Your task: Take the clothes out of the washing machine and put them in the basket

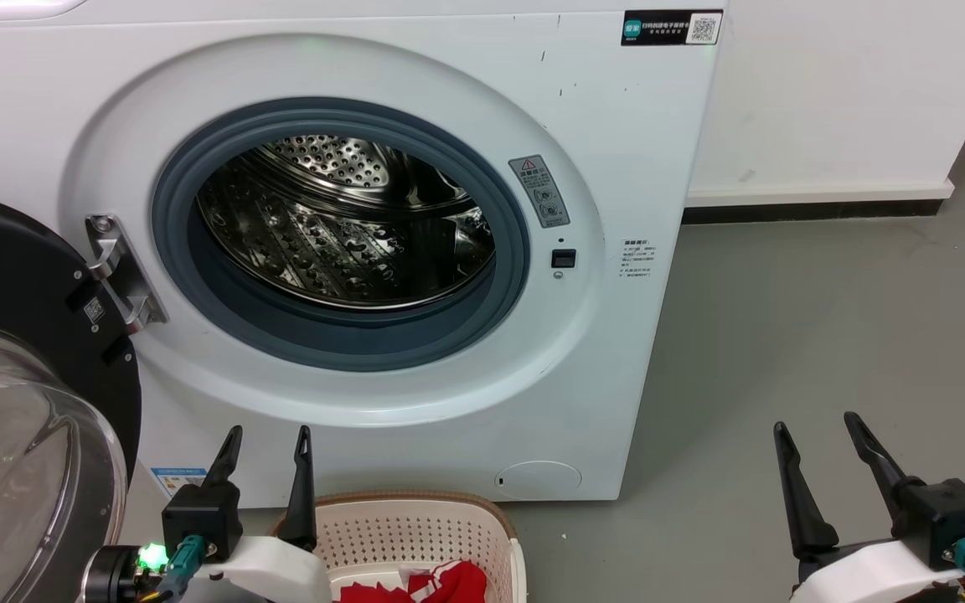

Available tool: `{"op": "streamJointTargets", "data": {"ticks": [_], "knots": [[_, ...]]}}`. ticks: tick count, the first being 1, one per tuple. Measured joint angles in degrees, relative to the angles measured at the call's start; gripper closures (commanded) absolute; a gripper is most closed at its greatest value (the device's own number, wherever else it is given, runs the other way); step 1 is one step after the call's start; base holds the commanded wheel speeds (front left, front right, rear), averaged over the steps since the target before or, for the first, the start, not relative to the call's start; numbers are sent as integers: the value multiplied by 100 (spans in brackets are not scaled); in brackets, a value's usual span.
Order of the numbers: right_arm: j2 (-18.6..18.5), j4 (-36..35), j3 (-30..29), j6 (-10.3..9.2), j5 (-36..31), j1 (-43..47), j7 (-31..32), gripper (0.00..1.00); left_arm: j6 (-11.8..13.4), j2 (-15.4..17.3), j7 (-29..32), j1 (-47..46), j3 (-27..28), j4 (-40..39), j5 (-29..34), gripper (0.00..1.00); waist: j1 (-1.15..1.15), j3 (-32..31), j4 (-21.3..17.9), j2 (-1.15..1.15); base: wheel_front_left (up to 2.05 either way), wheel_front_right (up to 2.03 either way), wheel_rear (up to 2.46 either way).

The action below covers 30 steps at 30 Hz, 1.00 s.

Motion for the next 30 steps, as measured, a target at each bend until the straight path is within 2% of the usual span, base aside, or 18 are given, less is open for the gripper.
{"op": "streamJointTargets", "data": {"ticks": [8, 9, 13, 30], "knots": [[0, -8, 20, 0, 5, -12, -7, 0, 27, 20, -14, -32, -26, -23, -8, 0, 0, 50, -9, 0, 0, 0, 0], [1, 30, 21, 1, 5, -3, -3, 100, 25, 15, -13, -25, -30, 9, -8, 100, 1, 51, -9, 0, 0, 0, 0], [2, 189, 41, 1, 146, 84, -1, 100, -1, -31, 53, 86, -14, 207, -153, 100, 1, 59, -6, 0, 0, 0, 0], [-80, 648, 43, 1, 2276, -161, 9, 100, -252, -145, 303, -37, 268, 372, -1986, 100, 1, 114, 24, 0, 0, 0, 0]]}}
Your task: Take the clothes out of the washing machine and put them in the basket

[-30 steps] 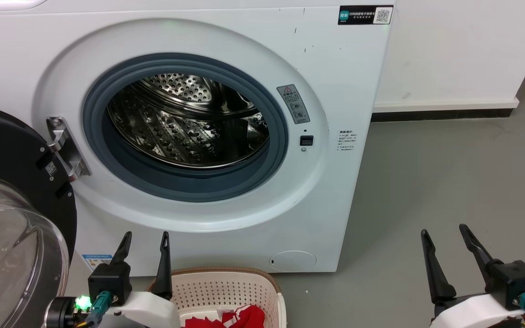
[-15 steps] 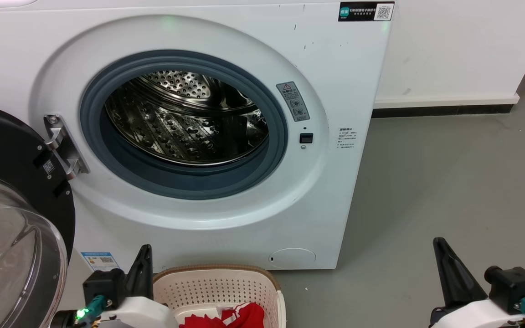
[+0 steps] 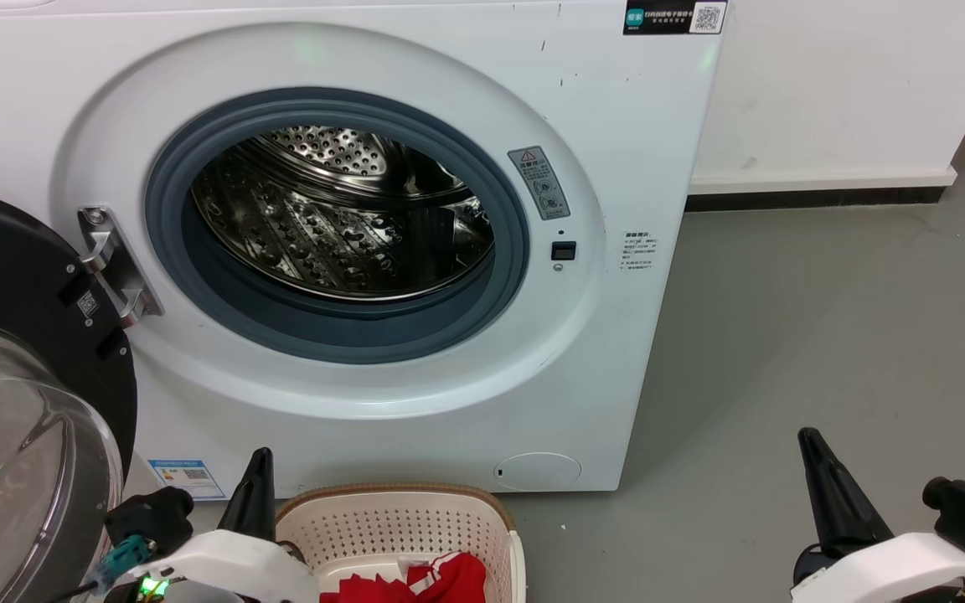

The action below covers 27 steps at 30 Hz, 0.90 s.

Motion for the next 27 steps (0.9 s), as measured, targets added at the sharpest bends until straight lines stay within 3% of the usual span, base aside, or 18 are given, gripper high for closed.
{"op": "streamJointTargets", "data": {"ticks": [27], "knots": [[-77, 543, -58, -1, 2536, -402, 100, 100, -303, -135, 311, -238, 354, 219, -2272, 100, 0, 87, 47, 0, 0, 0, 0]]}}
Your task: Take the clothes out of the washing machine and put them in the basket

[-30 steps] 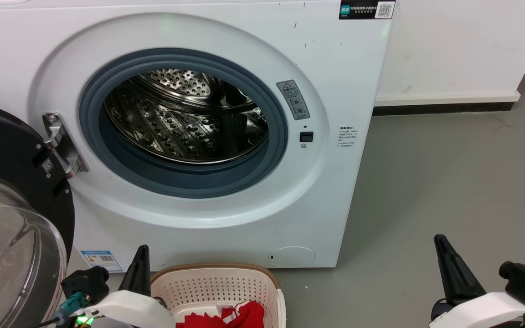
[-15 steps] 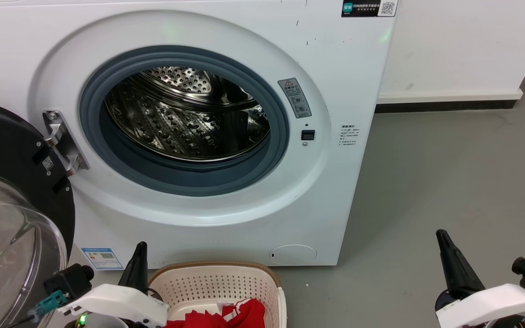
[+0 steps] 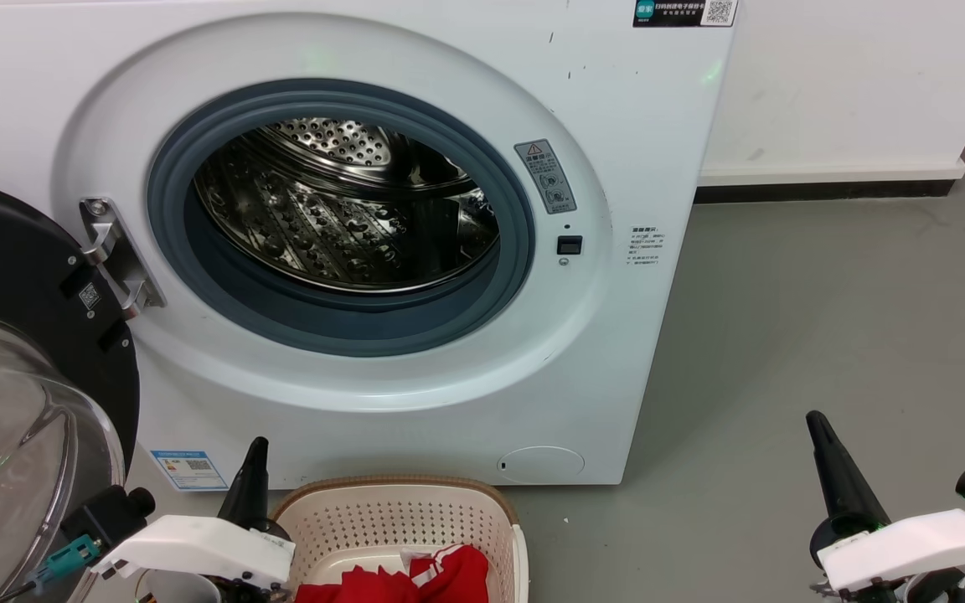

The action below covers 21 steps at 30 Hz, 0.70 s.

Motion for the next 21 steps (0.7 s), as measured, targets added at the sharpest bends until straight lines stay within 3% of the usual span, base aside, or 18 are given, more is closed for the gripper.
{"op": "streamJointTargets", "data": {"ticks": [21], "knots": [[-18, 335, -83, -1, 1518, -233, 94, 100, -199, -78, 198, -148, 225, 145, -1384, 100, 0, 68, 36, 0, 0, 0, 0]]}}
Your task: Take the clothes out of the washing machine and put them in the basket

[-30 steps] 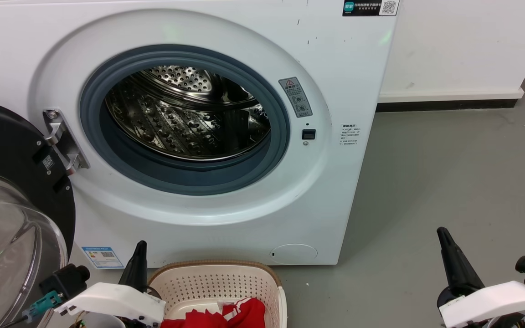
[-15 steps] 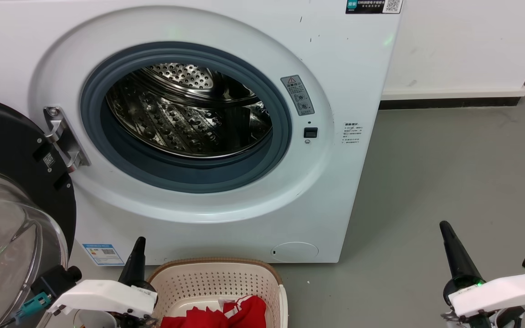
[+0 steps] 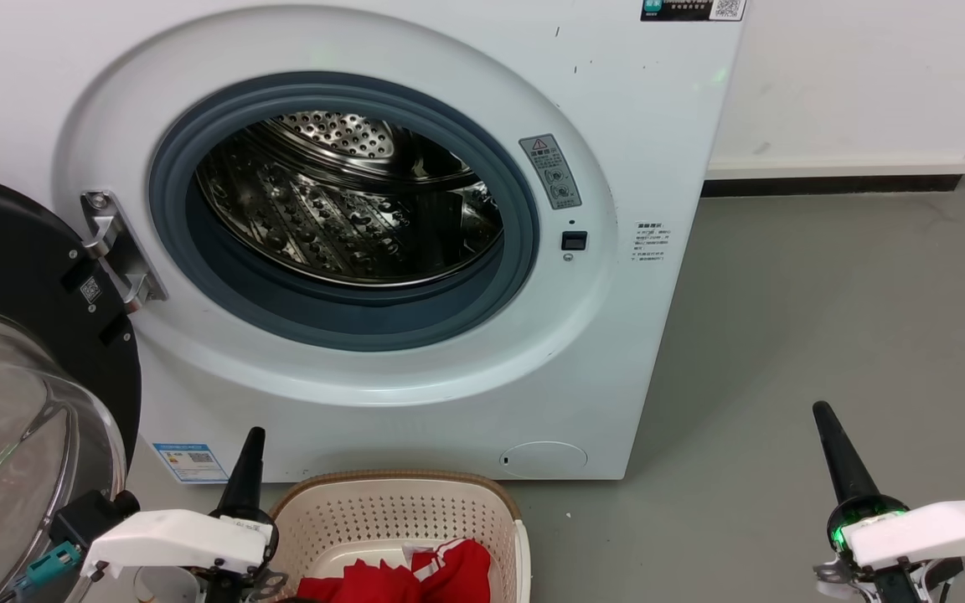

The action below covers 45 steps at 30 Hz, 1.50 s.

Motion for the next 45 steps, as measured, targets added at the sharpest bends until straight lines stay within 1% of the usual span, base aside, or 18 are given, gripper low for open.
{"op": "streamJointTargets", "data": {"ticks": [20, 45], "knots": [[-2, 265, -94, 0, 1180, -214, 99, 100, -154, -73, 157, -132, 176, 107, -1098, 100, 0, 64, 35, 0, 0, 0, 0], [4, 545, -211, 0, 2380, -425, 201, 100, -308, -143, 331, -261, 358, 222, -2240, 100, 0, 145, 78, 0, 0, 0, 0]]}}
